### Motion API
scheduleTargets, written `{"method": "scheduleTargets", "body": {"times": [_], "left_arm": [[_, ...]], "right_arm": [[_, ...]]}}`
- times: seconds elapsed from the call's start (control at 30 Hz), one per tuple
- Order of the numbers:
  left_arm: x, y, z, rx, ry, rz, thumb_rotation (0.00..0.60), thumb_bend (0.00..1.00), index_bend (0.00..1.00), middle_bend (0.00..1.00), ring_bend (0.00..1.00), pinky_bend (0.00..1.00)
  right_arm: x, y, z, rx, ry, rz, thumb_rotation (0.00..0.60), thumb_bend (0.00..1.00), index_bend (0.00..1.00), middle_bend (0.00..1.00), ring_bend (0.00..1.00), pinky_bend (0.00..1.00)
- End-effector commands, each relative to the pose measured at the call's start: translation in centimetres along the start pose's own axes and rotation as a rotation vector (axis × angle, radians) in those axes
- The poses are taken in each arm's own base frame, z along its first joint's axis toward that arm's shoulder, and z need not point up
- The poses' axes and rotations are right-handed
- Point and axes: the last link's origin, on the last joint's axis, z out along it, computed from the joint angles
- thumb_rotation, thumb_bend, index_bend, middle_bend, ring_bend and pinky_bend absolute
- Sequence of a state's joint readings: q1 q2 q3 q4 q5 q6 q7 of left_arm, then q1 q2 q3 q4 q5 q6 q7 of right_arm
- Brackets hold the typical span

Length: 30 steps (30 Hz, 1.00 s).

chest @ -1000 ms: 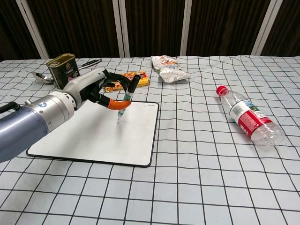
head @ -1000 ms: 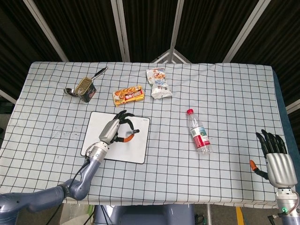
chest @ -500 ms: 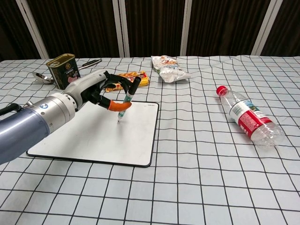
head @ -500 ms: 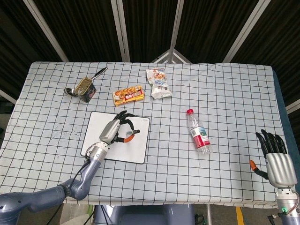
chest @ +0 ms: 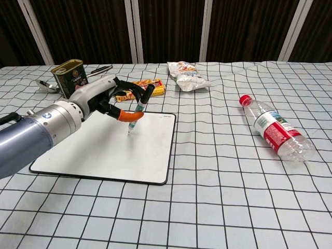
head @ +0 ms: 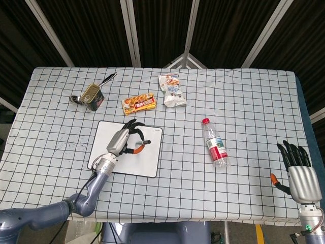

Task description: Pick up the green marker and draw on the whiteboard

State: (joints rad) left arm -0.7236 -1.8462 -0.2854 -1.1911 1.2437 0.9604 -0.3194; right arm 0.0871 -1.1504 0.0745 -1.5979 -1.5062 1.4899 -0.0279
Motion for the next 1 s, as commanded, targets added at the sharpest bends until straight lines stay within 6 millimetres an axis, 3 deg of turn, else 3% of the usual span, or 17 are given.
{"method": "scheduleTargets", "body": {"times": [0.03, 1.0], "left_arm": [[0.04, 0.06, 0.03, 0.0, 0.0, -0.001, 0.6, 0.49, 0.74, 0.18, 0.02, 0.06], [0.29, 0.24, -0.13, 0.01, 0.007, -0.004, 0.6, 0.49, 0.75, 0.18, 0.02, 0.06]], "right_arm": [[0.01, 0.0, -0.01, 0.0, 0.0, 0.0, 0.6, 0.31, 0.0, 0.0, 0.0, 0.0], [0.05, 0.1, -0.03, -0.006, 0.001, 0.0, 0.6, 0.31, 0.0, 0.0, 0.0, 0.0]]}}
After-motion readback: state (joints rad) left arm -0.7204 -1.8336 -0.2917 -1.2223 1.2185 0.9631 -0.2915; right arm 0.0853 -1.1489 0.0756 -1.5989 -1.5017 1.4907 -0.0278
